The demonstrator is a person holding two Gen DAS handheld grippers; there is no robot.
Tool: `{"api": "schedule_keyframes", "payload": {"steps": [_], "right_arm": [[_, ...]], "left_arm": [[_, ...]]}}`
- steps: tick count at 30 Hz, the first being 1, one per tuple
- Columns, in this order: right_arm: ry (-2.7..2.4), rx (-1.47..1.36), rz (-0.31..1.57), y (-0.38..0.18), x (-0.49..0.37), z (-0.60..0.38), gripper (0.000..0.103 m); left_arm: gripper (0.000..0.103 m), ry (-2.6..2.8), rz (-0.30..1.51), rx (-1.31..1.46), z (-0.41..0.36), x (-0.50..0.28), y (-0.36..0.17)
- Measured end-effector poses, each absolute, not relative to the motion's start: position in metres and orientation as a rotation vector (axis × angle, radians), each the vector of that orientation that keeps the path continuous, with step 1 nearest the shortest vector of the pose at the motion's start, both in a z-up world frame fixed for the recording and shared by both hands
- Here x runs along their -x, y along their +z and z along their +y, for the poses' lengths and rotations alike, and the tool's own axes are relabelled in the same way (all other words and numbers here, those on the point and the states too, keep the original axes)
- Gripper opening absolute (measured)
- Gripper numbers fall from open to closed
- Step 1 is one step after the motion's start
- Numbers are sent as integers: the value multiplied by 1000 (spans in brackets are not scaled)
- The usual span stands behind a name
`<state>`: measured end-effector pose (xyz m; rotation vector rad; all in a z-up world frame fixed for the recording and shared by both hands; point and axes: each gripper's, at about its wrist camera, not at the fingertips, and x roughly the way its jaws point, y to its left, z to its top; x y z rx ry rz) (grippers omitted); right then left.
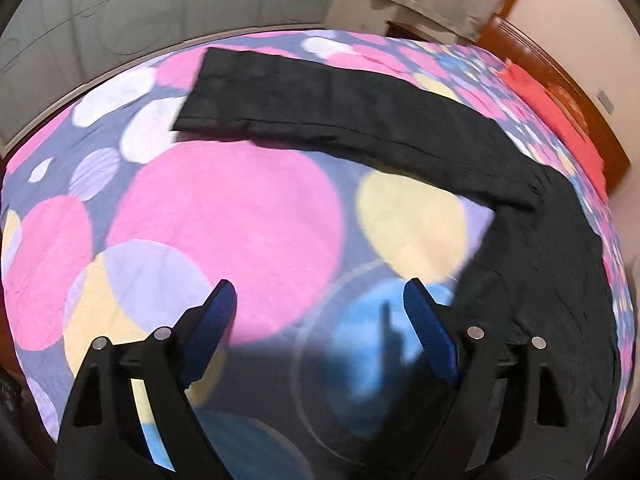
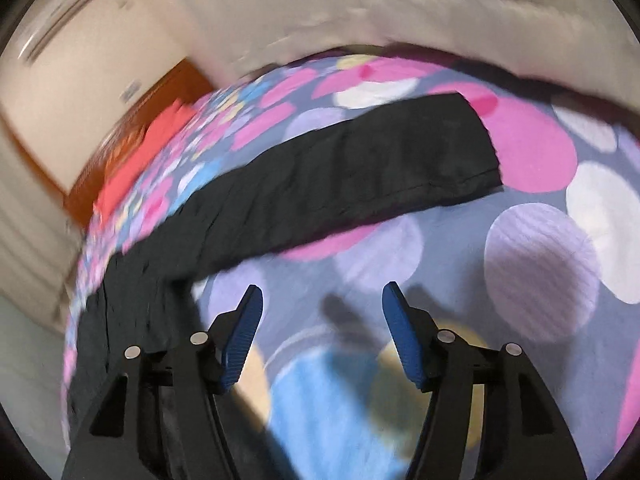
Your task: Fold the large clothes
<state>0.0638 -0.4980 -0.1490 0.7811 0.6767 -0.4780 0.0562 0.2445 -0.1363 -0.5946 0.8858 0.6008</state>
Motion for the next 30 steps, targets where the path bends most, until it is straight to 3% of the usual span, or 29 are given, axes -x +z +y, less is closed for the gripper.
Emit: {"api": "schedule_keyframes", "payload": {"steps": [14,16,18,20,23,30], "right_arm": [[-536,-1011,430,-175,-77,-559,62],[-554,-994,437,-175,-79,-564,52],[-551,-1008,448,-180,-82,-571,27],[-538,-1031,454,-183,-84,-578,19],[-542,-960,469,-166,-92,-571,13],[-429,-629,448,-92,-138,-501,13]], "left_arm": [[86,701,872,402,233,-58,-151],[86,716,878,373,230,-60,-152],[86,720,877,371,230,-60,-153],[88,723,876,365,229,-60,-155],[92,726,883,343,227,-64,-158],[95,736,883,321,224,-65,-161]]}}
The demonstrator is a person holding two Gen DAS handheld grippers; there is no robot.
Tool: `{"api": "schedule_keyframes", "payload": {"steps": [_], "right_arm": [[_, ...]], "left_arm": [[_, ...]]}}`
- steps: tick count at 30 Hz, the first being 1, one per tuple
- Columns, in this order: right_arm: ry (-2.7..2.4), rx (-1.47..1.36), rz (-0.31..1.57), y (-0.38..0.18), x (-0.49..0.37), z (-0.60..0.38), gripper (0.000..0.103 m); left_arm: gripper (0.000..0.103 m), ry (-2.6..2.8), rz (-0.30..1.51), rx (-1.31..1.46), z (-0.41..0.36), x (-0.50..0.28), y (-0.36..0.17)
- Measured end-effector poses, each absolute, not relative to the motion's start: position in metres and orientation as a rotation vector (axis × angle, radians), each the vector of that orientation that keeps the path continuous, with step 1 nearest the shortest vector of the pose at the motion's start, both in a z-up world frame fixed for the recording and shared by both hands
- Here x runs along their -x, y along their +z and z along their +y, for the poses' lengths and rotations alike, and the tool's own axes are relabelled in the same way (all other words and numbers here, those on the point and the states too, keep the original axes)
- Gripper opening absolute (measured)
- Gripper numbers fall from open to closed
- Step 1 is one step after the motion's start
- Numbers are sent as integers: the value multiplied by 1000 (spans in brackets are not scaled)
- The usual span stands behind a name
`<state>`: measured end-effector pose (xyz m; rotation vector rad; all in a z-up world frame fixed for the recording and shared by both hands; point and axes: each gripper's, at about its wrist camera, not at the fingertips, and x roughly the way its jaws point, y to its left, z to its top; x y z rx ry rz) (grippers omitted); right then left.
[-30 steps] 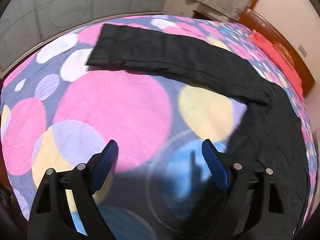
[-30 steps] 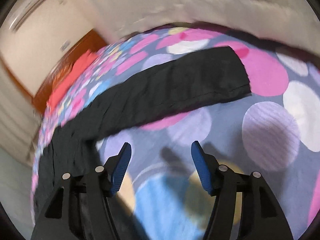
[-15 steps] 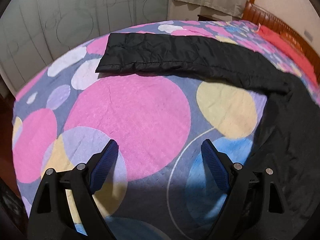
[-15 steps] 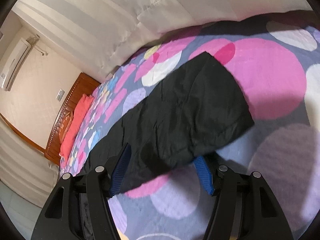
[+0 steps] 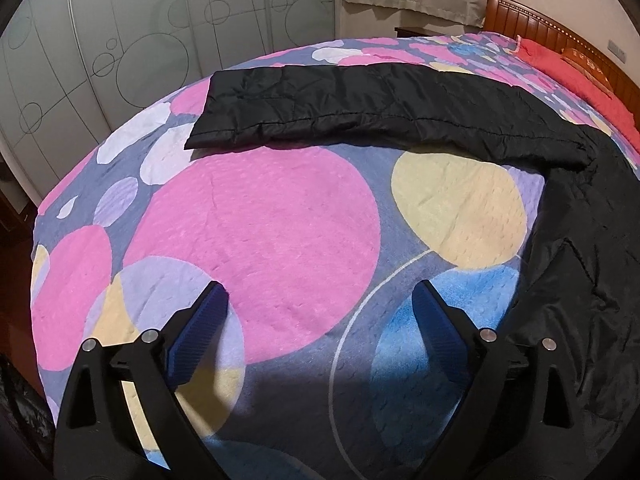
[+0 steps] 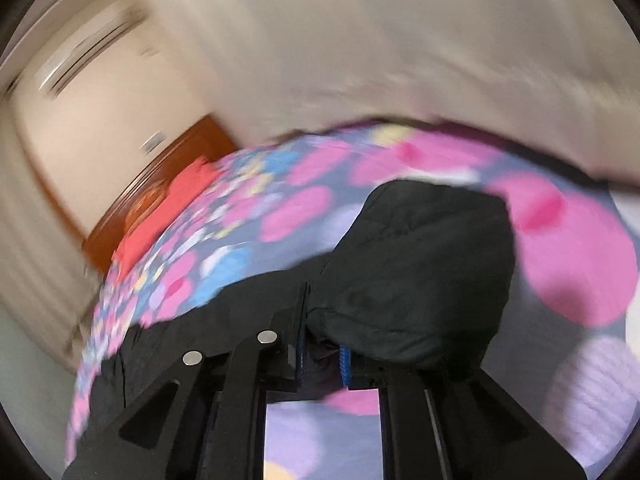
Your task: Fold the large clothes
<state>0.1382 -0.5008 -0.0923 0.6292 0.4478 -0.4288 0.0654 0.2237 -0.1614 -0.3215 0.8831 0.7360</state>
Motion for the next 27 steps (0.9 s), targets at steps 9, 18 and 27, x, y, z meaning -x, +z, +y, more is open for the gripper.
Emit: {"api": "schedule_keyframes", "payload": {"steps": [9,18,27], "right_arm": [[-114,-307,494,-49,-241,-331,12],[151,-99,543,-61,-295,-155,12],[224,118,837,-148,-332,-75,22]], "left_arm": [[97,736,877,313,223,-68,-165],[100,728,865,315,223,-69,-167],[100,728,861,312,222,-69,-168]]}}
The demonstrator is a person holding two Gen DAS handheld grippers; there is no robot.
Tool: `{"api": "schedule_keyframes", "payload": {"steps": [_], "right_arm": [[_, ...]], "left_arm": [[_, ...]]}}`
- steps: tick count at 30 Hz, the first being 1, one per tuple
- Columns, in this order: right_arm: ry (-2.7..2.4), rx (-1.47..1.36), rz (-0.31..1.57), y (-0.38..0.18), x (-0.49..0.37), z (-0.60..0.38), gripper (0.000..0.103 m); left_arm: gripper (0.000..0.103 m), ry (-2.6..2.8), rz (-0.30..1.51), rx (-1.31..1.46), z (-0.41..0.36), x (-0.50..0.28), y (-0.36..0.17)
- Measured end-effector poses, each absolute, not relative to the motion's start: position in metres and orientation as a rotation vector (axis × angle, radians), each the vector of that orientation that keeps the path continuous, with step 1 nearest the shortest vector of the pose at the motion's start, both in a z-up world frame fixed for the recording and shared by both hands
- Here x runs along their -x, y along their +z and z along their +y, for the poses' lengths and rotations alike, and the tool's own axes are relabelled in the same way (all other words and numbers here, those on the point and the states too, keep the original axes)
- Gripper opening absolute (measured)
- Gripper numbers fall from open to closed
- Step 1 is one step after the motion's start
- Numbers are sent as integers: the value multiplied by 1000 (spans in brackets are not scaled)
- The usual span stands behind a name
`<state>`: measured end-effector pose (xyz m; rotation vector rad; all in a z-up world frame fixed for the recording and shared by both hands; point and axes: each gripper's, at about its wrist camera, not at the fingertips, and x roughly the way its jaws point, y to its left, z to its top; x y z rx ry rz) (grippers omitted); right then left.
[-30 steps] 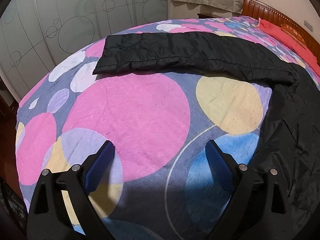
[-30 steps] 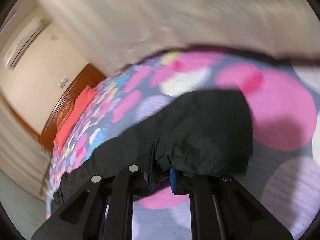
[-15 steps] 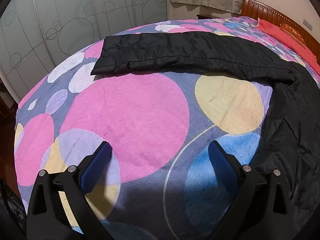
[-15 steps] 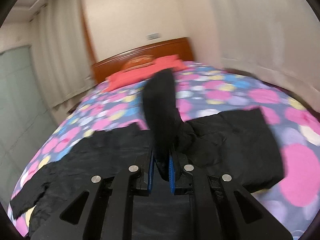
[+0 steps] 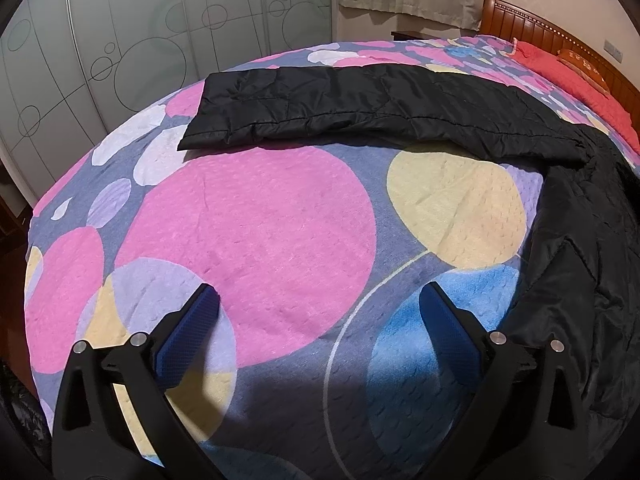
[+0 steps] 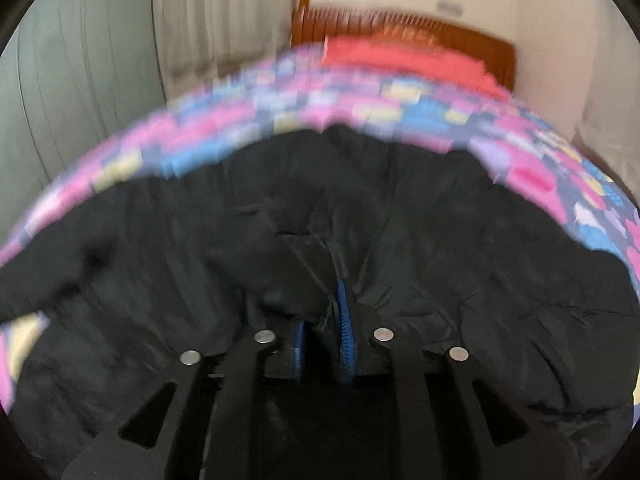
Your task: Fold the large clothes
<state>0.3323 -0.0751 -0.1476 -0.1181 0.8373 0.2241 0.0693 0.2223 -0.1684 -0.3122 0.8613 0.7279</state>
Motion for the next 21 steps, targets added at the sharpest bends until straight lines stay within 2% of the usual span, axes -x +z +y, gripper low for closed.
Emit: {"api": "schedule_keyframes", "payload": {"steps": [1,2,3,5,11,13,14,15,21], "right_arm": [[225,131,857,-153,-337,-70,23],[249,126,854,-150,-335,-70,35],[273,111,849,-145,-331,-74,57],[326,74,831,-133,-322,-79,73],[320,-26,713,-84,-295,-132,72],[217,-77,698,-75,-304,-174,57],[135,-105,707,-74,-312,-201,46],[74,-142,719,-76,-321,-225,43],[-226,-185,821,-120,-360,-321,42]], "left_arm": [[101,728,861,312,222,-69,-169],[101,728,861,313,223,-69,-169],[101,728,862,313,222,-70,-168],[101,728,862,312,222,-69,-168],[101,728,862,312,222,-70,-168],[101,728,861,311,221,-69,-168],[101,728,861,311,221,-69,-168],[101,728,862,311,221,-69,-168],[101,730,862,308,221,-69,-168]]}}
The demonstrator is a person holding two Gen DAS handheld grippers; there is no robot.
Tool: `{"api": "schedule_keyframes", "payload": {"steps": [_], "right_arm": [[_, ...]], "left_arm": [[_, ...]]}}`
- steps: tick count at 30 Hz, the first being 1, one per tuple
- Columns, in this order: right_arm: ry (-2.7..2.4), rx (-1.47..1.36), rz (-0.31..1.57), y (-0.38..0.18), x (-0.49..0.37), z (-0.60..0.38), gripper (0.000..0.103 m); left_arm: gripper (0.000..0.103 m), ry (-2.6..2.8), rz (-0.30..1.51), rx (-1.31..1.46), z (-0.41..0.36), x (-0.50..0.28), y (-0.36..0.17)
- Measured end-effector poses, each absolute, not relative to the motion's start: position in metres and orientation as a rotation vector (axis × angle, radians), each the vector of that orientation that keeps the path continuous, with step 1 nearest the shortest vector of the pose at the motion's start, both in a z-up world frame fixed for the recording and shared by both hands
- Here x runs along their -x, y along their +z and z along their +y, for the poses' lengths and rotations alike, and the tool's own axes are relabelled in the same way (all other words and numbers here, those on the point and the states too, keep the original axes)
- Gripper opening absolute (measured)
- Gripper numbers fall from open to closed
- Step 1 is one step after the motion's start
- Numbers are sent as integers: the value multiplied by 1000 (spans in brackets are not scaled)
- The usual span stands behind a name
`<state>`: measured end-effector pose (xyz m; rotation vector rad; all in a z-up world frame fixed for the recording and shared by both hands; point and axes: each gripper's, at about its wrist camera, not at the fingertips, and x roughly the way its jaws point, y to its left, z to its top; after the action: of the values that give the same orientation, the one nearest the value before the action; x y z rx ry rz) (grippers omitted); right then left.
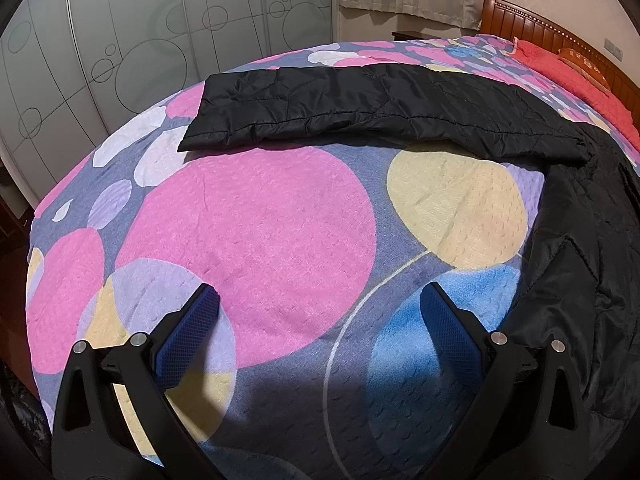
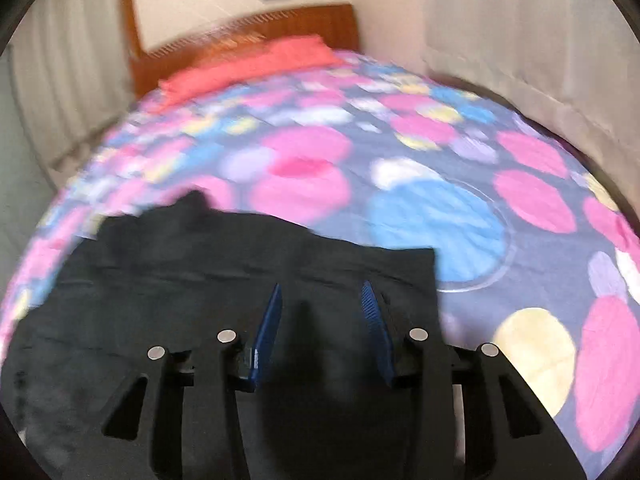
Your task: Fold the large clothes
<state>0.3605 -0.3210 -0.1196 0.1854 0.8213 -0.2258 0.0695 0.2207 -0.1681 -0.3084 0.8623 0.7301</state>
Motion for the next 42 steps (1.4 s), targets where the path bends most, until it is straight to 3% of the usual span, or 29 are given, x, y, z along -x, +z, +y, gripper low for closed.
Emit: {"api": "schedule_keyframes", "payload": {"steps": [3,13,18,26,32,36,42], "right_arm": [[-211,-188,911,-159,-372,-330,42],[-95,-41,798,-122,-336,-249,43],[-50,103,876,-167,-346,-199,44],[-103,-78,842,-129,-316,-249,47],[-170,-73,847,-165,-308,-279,51],[-146,-81,833,-167,-310,-281,59],[-148,-78,824,-162,-306,-279,60]], "left_arm": [[101,730,863,308,220,-70,-168],[101,732,864,304,221,-70,-168],[101,731,863,307,220,-70,-168],[101,732,863,306,219,-70,-169],[101,732,864,305,219,-70,-168],[101,732,865,304,219,-71,-169],[101,730,870,306,220,-71,-169]]}}
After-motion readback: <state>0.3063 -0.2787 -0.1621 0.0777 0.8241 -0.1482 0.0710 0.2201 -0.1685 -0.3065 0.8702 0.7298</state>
